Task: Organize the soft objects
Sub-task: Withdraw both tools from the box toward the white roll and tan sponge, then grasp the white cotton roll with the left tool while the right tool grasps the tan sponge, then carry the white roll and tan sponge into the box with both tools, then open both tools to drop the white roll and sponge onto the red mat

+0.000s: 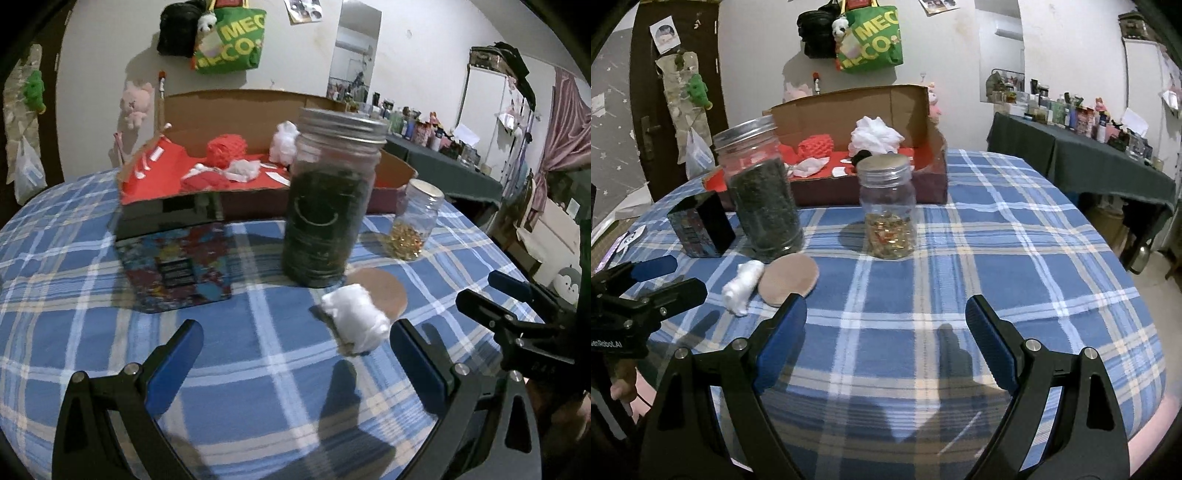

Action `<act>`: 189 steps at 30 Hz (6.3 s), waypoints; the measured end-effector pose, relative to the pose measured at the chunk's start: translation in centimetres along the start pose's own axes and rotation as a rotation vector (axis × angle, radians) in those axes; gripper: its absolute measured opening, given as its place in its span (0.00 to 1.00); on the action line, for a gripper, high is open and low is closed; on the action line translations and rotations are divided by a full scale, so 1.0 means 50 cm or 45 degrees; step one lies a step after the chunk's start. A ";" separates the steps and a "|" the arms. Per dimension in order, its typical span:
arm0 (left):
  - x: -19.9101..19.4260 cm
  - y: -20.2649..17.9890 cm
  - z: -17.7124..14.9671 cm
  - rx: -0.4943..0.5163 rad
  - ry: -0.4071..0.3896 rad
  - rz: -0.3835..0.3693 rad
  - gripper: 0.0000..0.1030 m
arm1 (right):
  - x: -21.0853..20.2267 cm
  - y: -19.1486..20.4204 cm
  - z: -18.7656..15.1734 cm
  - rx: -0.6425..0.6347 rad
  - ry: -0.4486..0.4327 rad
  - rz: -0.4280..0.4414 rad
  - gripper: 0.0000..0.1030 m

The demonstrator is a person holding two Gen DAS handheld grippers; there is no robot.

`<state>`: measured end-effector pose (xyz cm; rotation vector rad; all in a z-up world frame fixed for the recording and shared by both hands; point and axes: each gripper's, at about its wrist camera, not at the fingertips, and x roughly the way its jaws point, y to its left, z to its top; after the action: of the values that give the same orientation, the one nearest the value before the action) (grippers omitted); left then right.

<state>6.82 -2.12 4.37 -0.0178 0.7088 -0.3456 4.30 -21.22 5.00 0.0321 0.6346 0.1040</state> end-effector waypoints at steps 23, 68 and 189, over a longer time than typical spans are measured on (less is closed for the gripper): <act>-0.012 0.116 0.008 -0.138 0.068 0.174 1.00 | 0.022 -0.007 0.013 -0.011 0.017 0.027 0.86; -0.016 0.018 0.066 0.119 0.083 -0.156 0.16 | 0.037 0.103 0.078 -0.203 0.121 0.404 0.17; 0.324 0.087 0.397 0.461 0.478 -0.099 0.65 | 0.452 0.108 0.403 -0.525 0.725 0.391 0.52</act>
<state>32.28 -5.17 8.62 0.3723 1.0090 -0.5563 33.88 -13.37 8.21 -0.3092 1.1636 0.5525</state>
